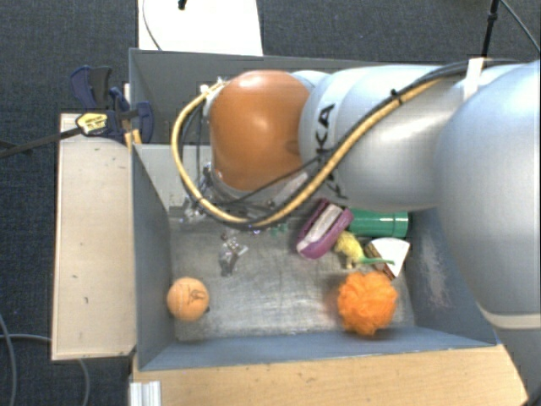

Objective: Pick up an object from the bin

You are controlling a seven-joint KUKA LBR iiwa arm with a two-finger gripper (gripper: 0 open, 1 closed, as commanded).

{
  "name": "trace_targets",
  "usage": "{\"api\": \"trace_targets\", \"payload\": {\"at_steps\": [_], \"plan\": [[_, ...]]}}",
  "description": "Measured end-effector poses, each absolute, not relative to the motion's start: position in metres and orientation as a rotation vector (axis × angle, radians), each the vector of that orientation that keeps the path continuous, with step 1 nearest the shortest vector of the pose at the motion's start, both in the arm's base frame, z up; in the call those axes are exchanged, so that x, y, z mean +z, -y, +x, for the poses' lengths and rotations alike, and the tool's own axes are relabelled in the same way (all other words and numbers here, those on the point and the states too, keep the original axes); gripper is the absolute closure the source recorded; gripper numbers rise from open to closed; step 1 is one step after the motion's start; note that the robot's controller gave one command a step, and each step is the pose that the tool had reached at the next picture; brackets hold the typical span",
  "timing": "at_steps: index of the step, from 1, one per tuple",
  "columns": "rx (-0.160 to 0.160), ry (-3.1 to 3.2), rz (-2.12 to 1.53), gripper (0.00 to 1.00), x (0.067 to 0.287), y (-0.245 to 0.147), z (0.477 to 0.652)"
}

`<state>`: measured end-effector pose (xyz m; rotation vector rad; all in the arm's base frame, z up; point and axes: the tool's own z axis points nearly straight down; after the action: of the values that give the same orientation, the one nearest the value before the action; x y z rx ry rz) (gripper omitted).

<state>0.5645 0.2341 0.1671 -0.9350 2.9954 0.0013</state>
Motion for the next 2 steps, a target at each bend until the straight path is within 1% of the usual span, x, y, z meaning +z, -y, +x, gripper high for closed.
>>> {"api": "trace_targets", "payload": {"at_steps": [1, 2], "plan": [[0.002, -3.108, -0.44, 0.0, 0.1747, -0.2404, 0.5558], [0.001, -3.108, -0.447, 0.0, 0.1716, -0.232, 0.5498]]}}
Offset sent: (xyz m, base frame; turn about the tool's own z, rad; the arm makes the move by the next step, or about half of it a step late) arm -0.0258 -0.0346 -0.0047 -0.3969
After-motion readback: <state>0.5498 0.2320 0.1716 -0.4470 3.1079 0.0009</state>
